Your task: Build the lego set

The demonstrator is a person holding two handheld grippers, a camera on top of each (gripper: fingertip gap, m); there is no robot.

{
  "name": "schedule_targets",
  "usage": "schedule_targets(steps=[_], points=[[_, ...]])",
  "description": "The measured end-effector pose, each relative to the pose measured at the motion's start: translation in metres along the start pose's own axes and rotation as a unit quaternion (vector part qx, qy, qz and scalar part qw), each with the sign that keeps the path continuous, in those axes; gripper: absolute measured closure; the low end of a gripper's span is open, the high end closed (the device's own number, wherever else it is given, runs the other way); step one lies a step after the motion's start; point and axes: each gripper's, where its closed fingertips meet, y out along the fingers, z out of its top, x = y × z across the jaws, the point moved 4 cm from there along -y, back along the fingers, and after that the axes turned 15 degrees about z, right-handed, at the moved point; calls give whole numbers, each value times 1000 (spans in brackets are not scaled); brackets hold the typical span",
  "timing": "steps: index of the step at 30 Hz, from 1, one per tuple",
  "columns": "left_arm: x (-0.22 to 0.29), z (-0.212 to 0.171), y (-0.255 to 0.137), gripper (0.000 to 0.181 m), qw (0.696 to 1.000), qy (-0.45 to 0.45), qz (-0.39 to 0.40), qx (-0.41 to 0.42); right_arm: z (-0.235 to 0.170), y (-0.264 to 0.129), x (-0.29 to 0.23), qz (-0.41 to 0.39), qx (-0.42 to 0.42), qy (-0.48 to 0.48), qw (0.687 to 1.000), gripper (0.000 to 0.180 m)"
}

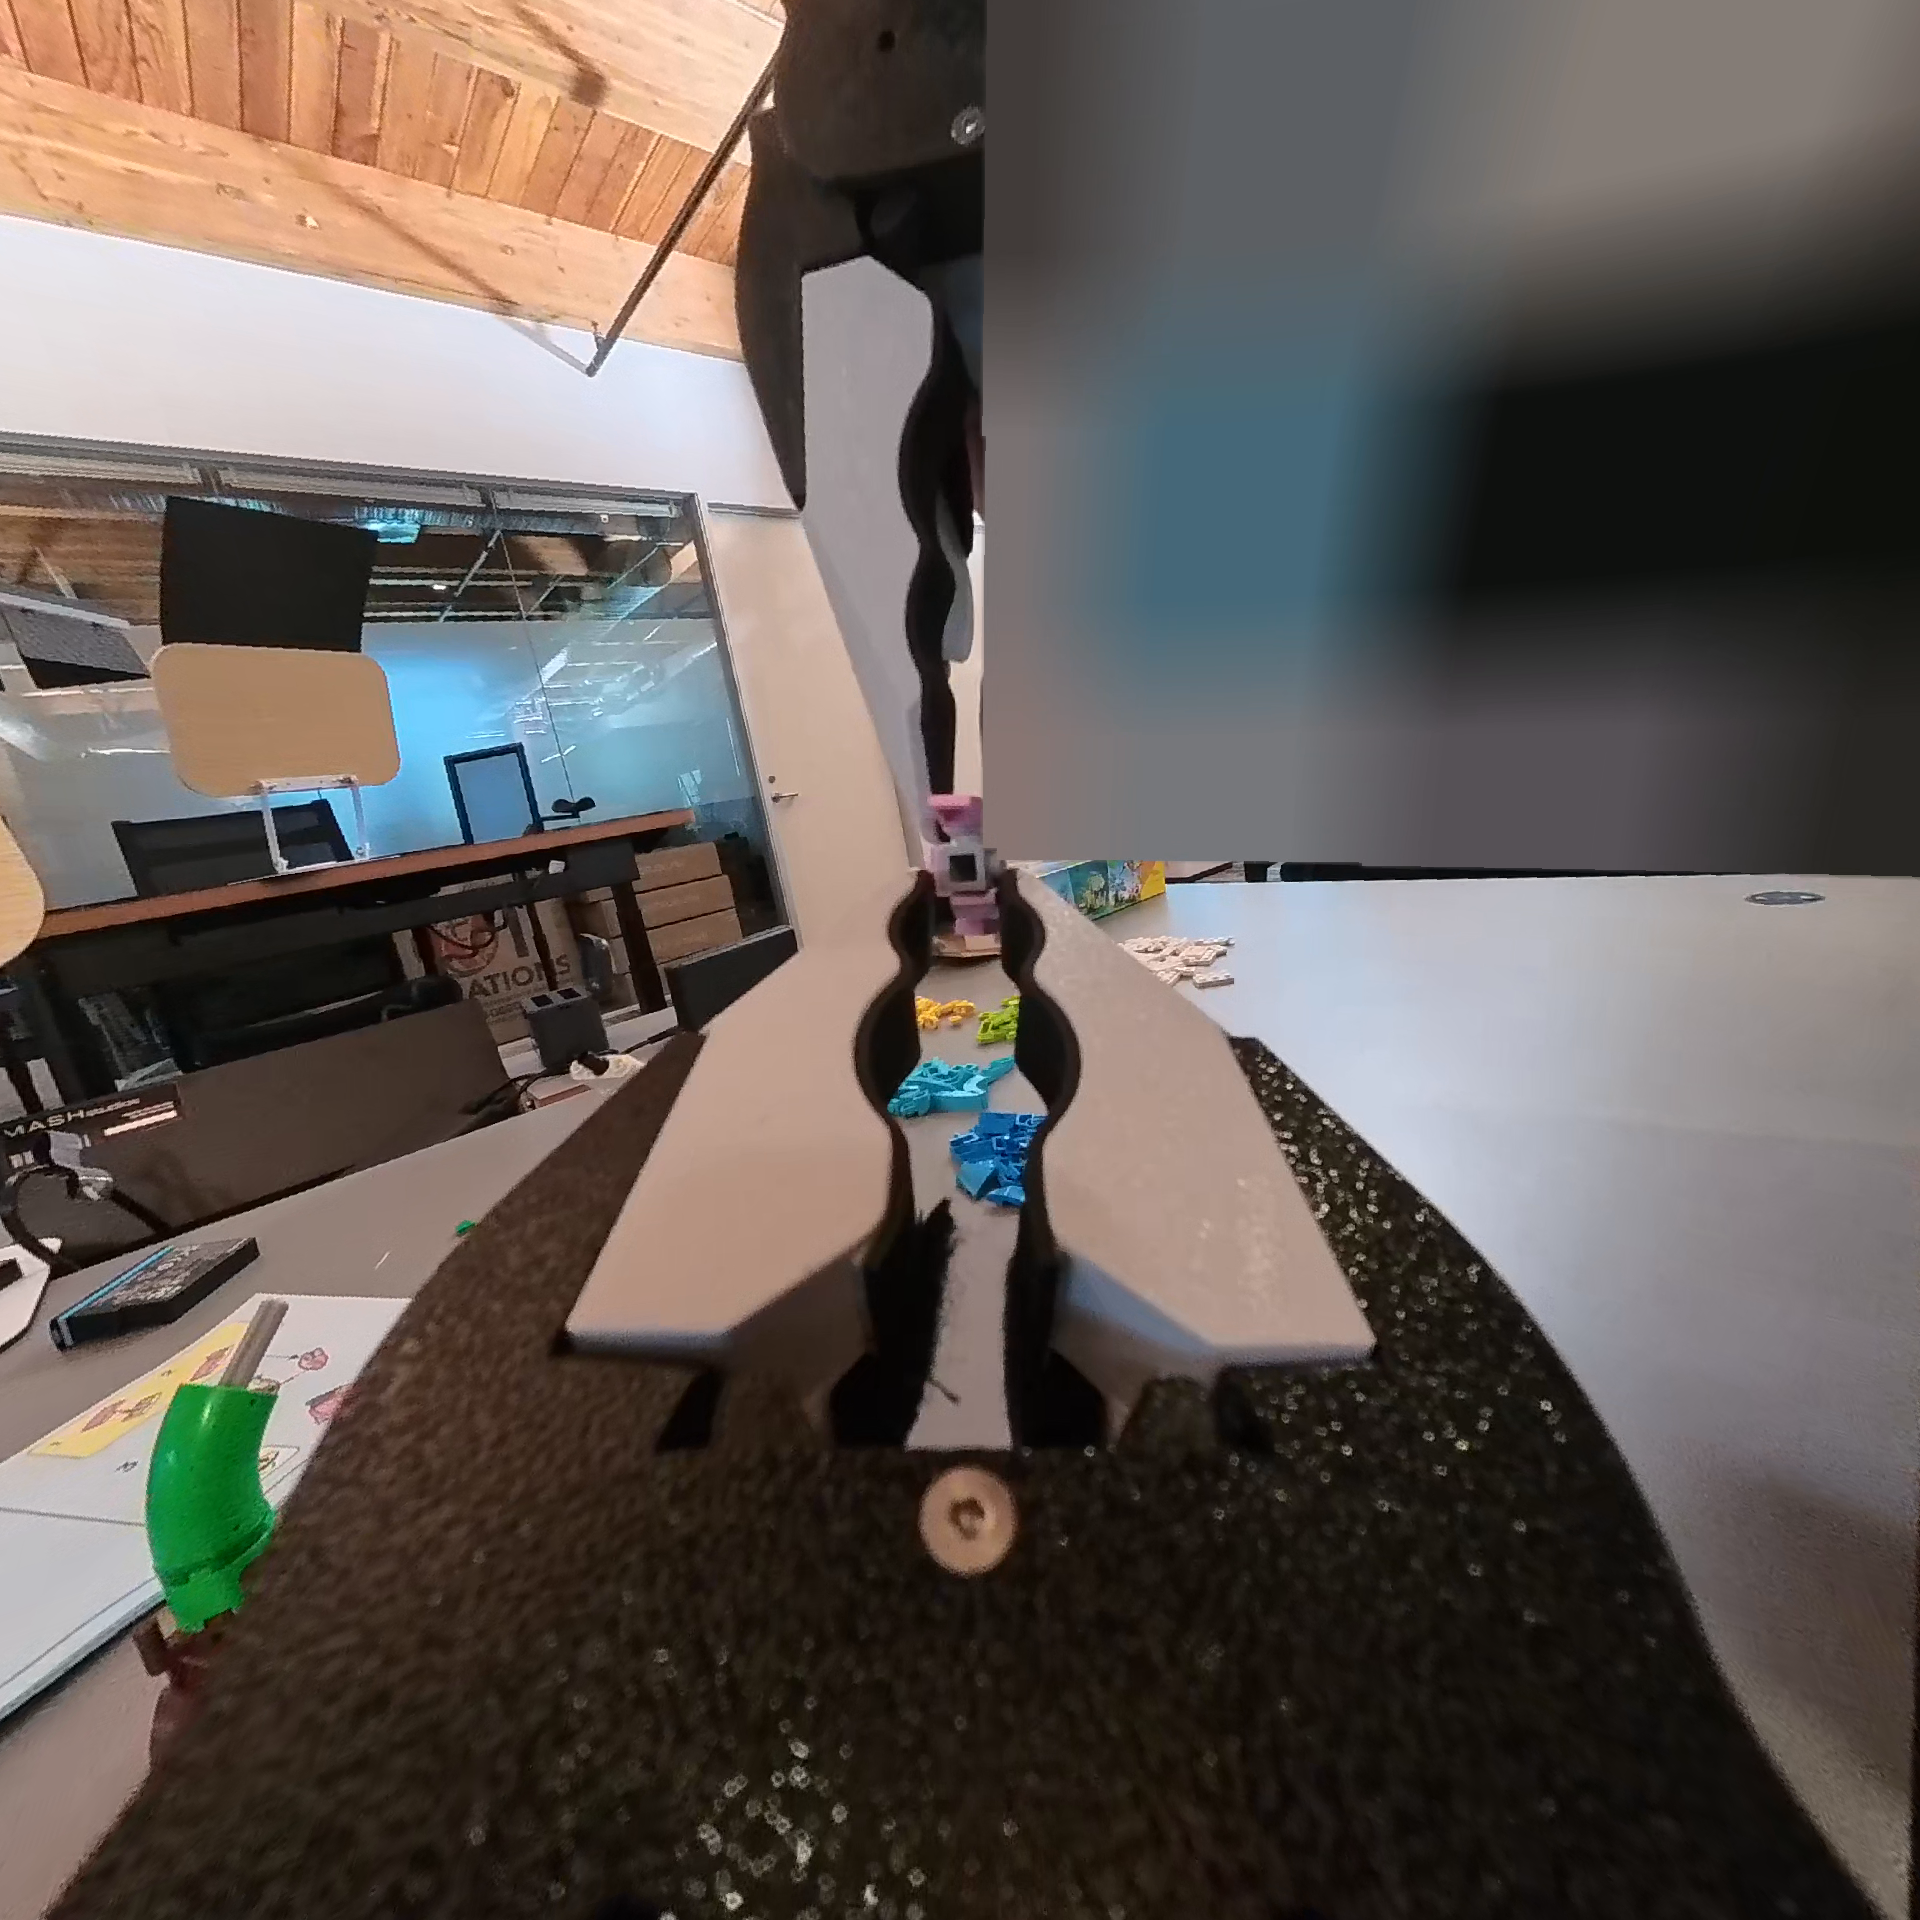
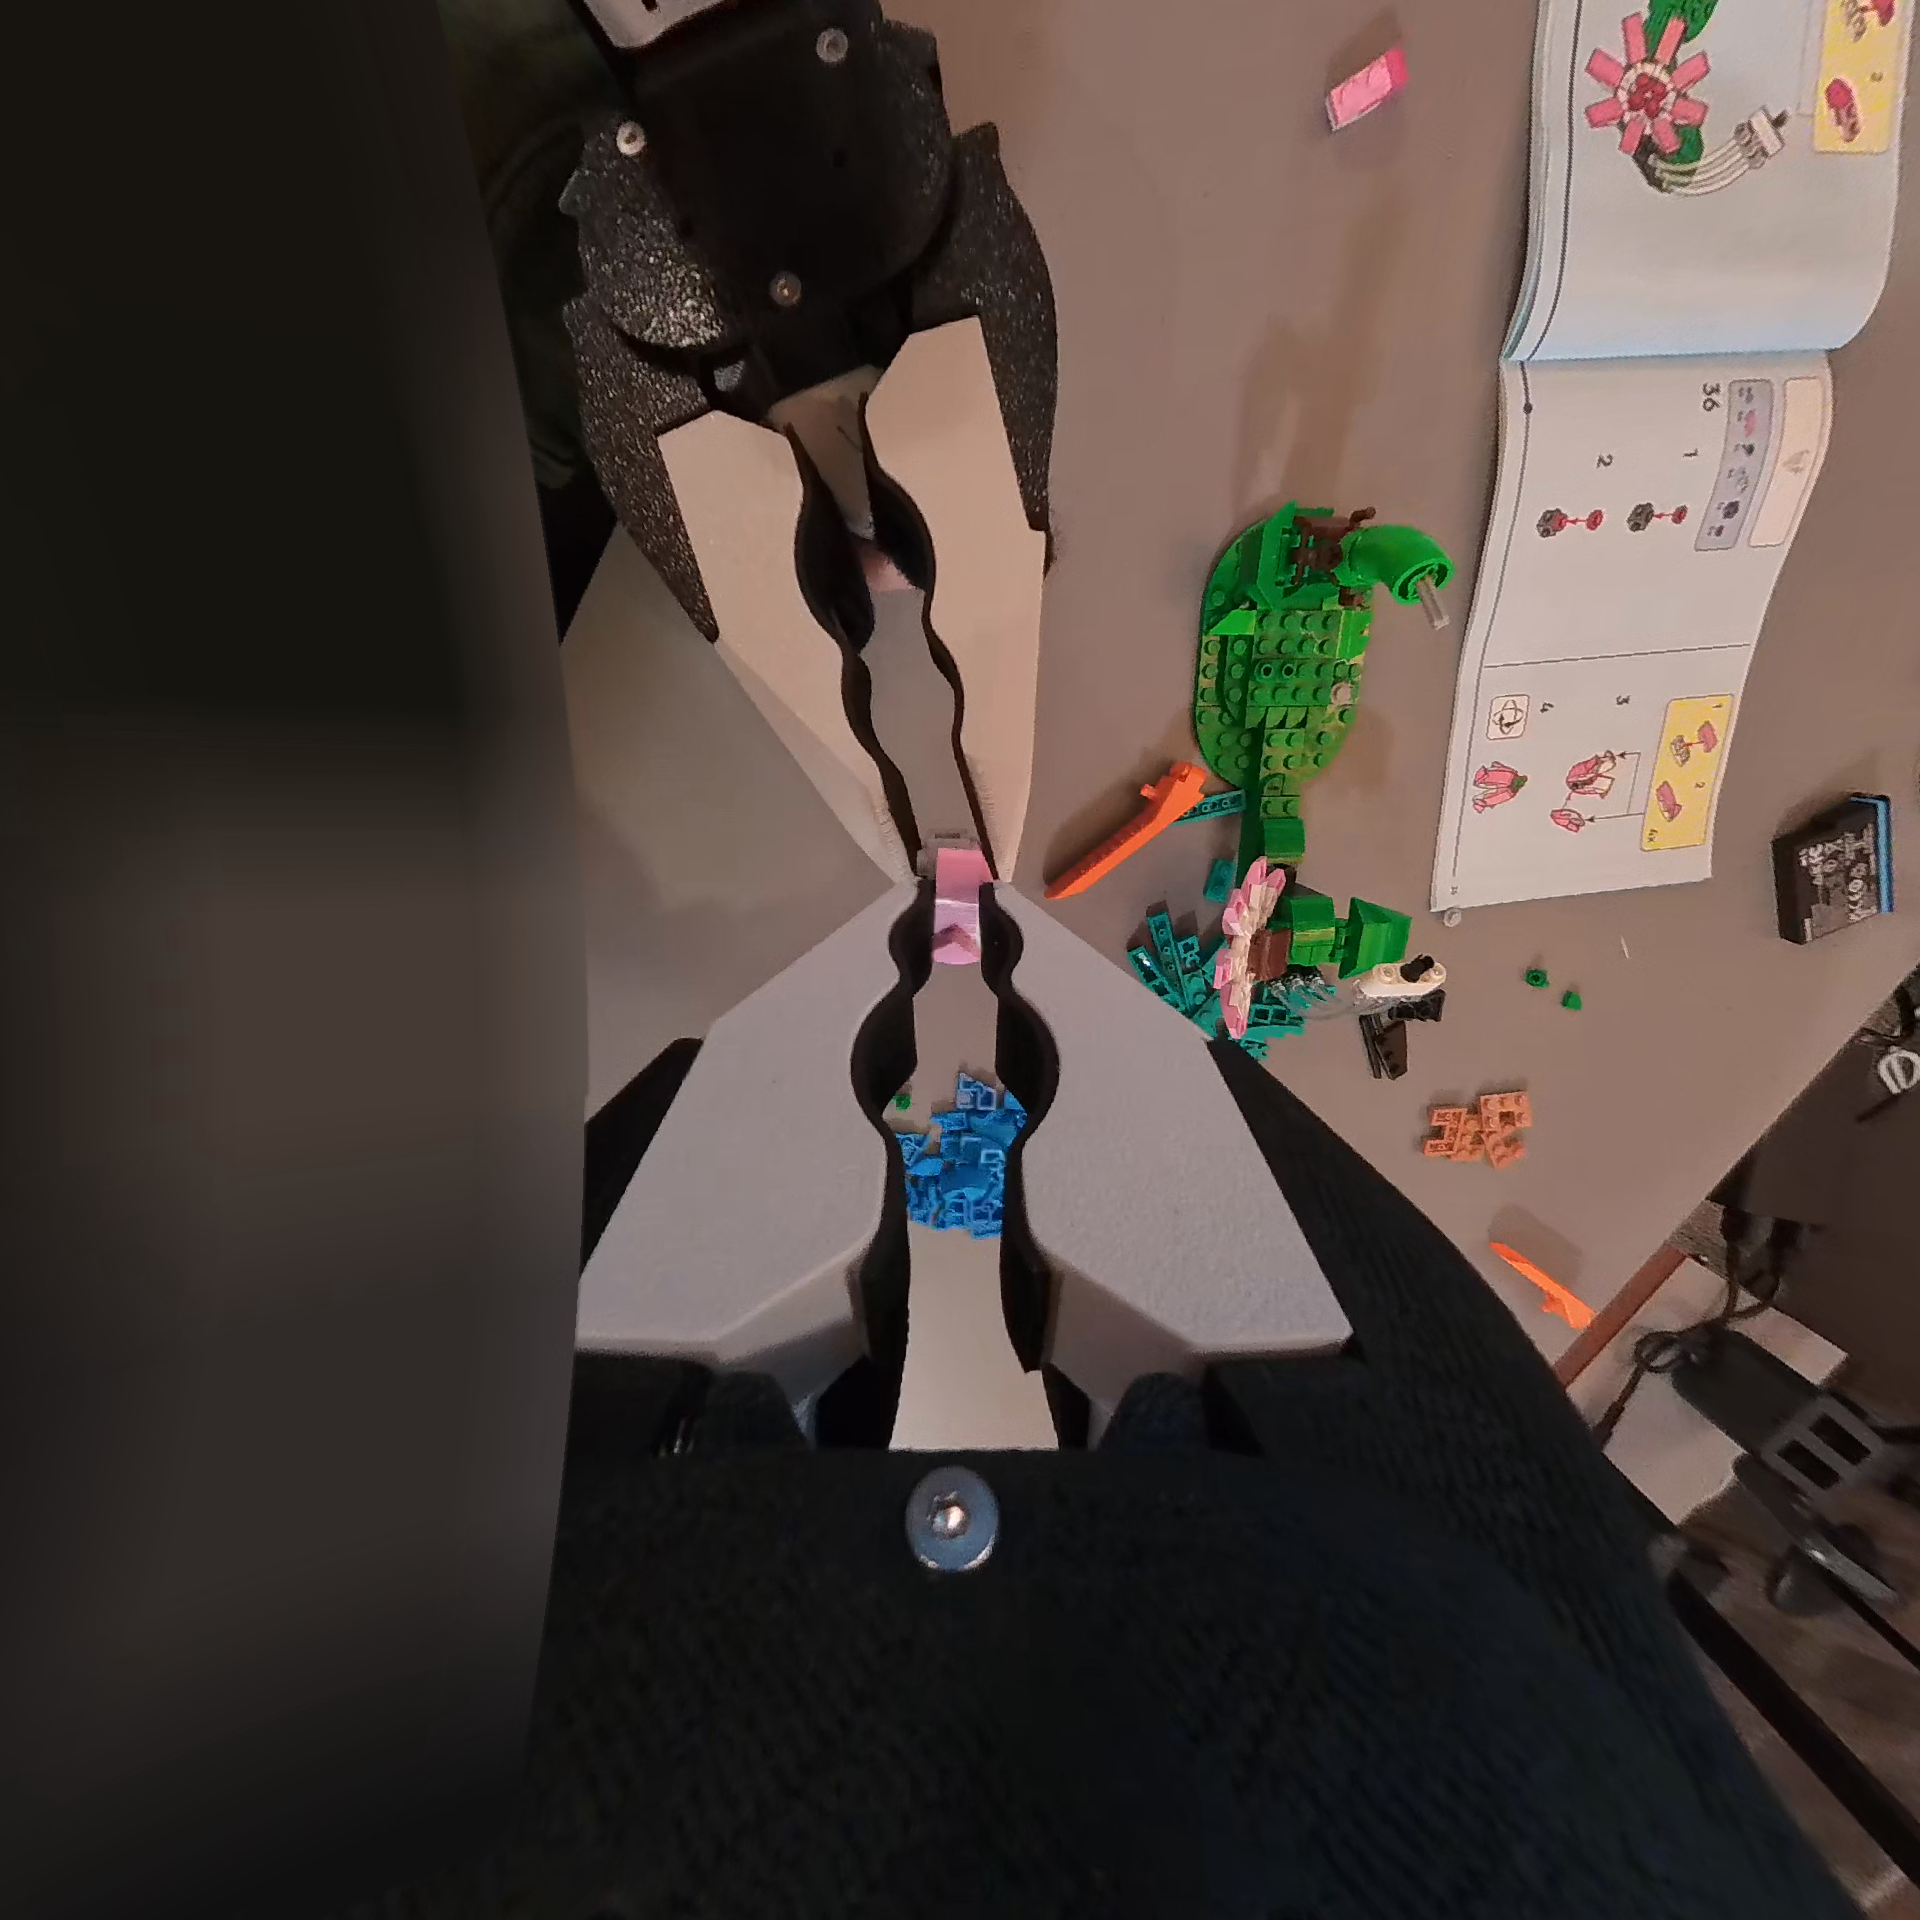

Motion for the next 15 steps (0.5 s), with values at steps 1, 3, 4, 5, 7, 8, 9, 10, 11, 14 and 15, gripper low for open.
schedule_targets(steps=[1,3,4,5,7,8,9,10,11,14,15], points=[[0,0,0,171,1000,1,0,0,0,0,0,1,-2,-1,1000,173],[0,0,0,171,1000,2,2,1,-2,0,-1,3,-8,-2,1000,173],[0,0,0,171,1000,2,3,0,-3,0,0,1,-12,-3,1000,173],[0,0,0,171,1000,3,4,-1,-4,0,0,-1,-16,-3,1000,173],[-1,-1,0,171,1000,10,11,-5,-5,0,2,-11,-23,-3,1000,173],[-1,-1,1,171,1000,12,14,-6,-6,-1,4,-16,-26,-4,1000,173],[-3,-1,1,171,1000,14,24,-6,-8,-2,5,-20,-30,-2,999,173],[-8,-1,0,171,999,18,46,-9,-12,-4,7,-27,-34,3,999,173],[-15,-1,-1,170,997,22,71,-8,-17,-5,9,-35,-36,10,999,174],[-32,4,-7,171,992,13,122,4,-35,12,5,-6,-21,41,999,174],[-34,4,-9,171,992,10,126,6,-43,26,3,11,-16,52,998,174]])
